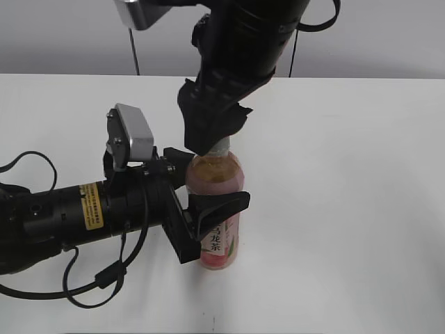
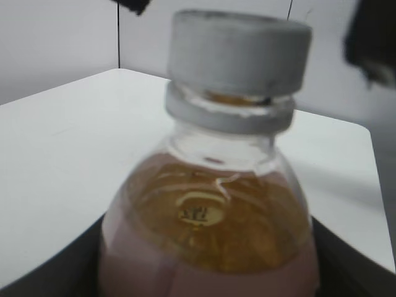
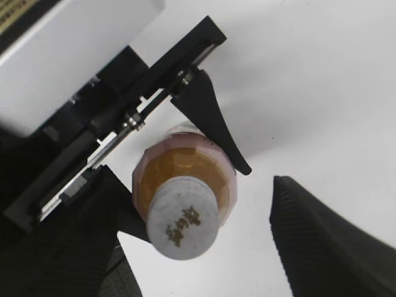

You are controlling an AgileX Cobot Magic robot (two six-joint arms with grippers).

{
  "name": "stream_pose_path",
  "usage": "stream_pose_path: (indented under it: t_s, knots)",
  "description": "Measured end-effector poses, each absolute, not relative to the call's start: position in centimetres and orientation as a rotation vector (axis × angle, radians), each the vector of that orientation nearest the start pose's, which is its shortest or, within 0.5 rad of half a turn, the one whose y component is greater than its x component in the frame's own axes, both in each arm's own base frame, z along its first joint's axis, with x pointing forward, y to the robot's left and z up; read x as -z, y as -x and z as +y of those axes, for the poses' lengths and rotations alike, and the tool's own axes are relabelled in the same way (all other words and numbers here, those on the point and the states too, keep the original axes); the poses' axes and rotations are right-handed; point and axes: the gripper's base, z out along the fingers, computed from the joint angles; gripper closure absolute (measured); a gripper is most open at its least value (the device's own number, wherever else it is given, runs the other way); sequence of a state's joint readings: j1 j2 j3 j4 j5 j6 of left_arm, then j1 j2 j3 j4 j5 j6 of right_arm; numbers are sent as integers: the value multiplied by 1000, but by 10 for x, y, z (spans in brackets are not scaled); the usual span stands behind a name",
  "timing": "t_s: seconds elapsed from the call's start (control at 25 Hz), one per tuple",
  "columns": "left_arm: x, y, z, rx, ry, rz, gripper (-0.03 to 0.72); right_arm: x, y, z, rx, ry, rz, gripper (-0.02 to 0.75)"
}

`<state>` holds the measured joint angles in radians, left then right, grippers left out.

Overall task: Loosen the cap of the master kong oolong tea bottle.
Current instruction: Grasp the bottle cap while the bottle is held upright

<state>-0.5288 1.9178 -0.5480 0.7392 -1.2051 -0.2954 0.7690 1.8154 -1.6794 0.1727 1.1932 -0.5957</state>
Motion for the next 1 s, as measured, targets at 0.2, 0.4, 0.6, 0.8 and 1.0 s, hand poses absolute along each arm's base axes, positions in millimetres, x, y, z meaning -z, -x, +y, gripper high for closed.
stream_pose_path:
  t_s: [0.2, 0.4, 0.6, 0.8, 1.0]
  knots:
    - [-128, -225, -198, 961, -964, 1542, 228, -313, -269, 281, -318, 1555, 2335, 161]
    - [-128, -225, -198, 961, -964, 1542, 228, -313, -270, 279, -331, 1362, 2478, 161]
    - [-128, -225, -198, 961, -964, 1542, 228, -311, -270, 275, -296, 1210, 2599, 161]
    - [-128, -225, -198, 961, -964, 1542, 228, -312, -267, 277, -366, 1164, 2639, 178]
    - [-128, -225, -198, 961, -964, 1542, 228, -301, -269, 282, -381, 1163, 2675, 192]
